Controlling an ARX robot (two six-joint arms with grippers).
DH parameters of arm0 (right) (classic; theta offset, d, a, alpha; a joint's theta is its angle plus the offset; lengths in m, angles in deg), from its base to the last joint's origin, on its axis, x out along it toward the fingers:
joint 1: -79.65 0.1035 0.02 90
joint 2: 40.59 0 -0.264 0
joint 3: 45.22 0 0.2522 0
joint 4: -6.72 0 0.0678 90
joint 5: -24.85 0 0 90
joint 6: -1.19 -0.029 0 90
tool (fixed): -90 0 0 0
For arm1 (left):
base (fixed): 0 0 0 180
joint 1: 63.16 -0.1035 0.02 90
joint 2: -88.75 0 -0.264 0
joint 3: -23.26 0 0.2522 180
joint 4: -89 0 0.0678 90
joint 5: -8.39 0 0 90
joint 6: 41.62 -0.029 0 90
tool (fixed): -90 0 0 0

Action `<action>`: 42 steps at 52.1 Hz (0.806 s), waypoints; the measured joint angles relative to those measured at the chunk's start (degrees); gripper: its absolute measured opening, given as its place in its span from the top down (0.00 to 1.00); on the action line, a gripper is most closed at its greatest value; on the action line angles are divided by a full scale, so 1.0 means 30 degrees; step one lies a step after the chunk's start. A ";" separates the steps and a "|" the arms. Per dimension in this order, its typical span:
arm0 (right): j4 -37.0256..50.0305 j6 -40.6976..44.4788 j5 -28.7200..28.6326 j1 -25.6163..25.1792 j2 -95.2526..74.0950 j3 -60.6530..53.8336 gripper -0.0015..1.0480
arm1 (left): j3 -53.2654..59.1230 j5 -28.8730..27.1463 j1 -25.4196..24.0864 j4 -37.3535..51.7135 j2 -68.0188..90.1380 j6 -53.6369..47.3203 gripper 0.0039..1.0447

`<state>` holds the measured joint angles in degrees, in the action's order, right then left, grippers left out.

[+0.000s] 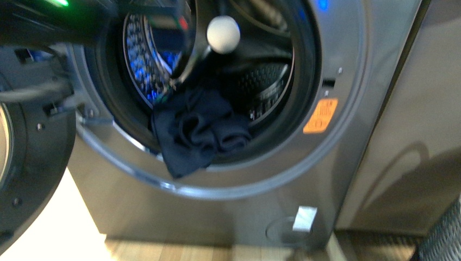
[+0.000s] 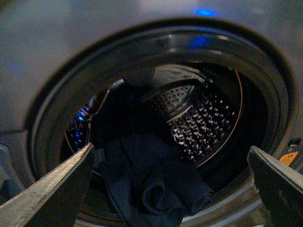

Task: Put clothes into washing machine

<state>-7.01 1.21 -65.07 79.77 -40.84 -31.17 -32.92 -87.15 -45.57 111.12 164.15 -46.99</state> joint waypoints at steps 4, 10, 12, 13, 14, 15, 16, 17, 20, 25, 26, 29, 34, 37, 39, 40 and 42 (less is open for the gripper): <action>0.0000 0.0000 0.0000 0.0000 0.0000 0.0000 0.07 | 0.0350 0.0080 -0.0350 -0.0131 -0.1319 -0.0182 0.06; 0.0000 0.0000 0.0007 0.0000 0.0000 0.0000 0.07 | 0.0998 0.0444 -0.0831 -0.0452 -0.3082 -0.0226 0.06; 0.0000 0.0000 0.0007 0.0000 0.0000 0.0000 0.07 | 0.1268 0.0539 -0.0984 -0.0648 -0.3723 -0.0219 0.06; 0.0000 0.0000 0.0000 0.0000 0.0000 0.0000 0.07 | 0.1421 0.0619 -0.1042 -0.0758 -0.4051 -0.0219 0.06; 0.0000 0.0000 0.0000 0.0000 0.0000 0.0000 0.07 | 0.1486 0.0663 -0.1078 -0.0809 -0.4218 -0.0219 0.06; 0.0000 0.0000 0.0000 0.0000 0.0000 0.0000 0.07 | 0.1661 0.0765 -0.1144 -0.0874 -0.4546 -0.0219 0.06; 0.0000 0.0000 0.0007 0.0000 0.0000 0.0000 0.07 | 0.1836 0.0896 -0.1224 -0.0918 -0.4881 -0.0211 0.06; 0.0000 0.0000 0.0007 0.0000 0.0000 0.0000 0.07 | 0.2004 0.0962 -0.1311 -0.1064 -0.5231 -0.0182 0.06; 0.0000 0.0000 0.0007 0.0000 0.0000 0.0000 0.07 | 0.2280 0.0262 -0.1282 -0.2433 -0.6382 0.0051 0.09; 0.0000 0.0000 0.0000 0.0000 0.0000 0.0000 0.07 | 0.3293 -0.2135 -0.1399 -0.5894 -0.8692 0.0998 0.24; 0.0000 0.0000 0.0015 0.0000 0.0000 0.0000 0.07 | 0.3774 -0.2149 -0.1508 -0.6025 -0.9129 0.1086 0.28; 0.0000 0.0000 0.0000 0.0000 0.0000 0.0000 0.07 | 0.4991 -0.1996 -0.1887 -0.5945 -1.0091 0.1355 0.38; 0.0000 0.0000 0.0000 0.0000 0.0000 0.0000 0.07 | 0.6601 -0.1435 -0.2514 -0.5435 -1.1213 0.1494 0.55; 0.0000 0.0000 0.0000 0.0000 0.0000 0.0000 0.07 | 0.7300 -0.1107 -0.2776 -0.5231 -1.1664 0.1530 0.64; 0.0000 0.0000 0.0000 0.0000 0.0000 0.0000 0.07 | 0.7963 -0.0838 -0.3009 -0.5071 -1.2080 0.1537 0.72; 0.0000 0.0000 0.0000 0.0000 0.0000 0.0000 0.07 | 0.8218 -0.0714 -0.3104 -0.5027 -1.2240 0.1545 0.76; 0.0000 0.0000 0.0000 0.0000 0.0000 0.0000 0.07 | 0.8794 -0.0554 -0.3359 -0.4947 -1.2582 0.1566 0.84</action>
<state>-7.01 1.21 -65.07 79.77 -40.84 -31.17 -6.54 -88.82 -55.65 96.28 126.40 -42.29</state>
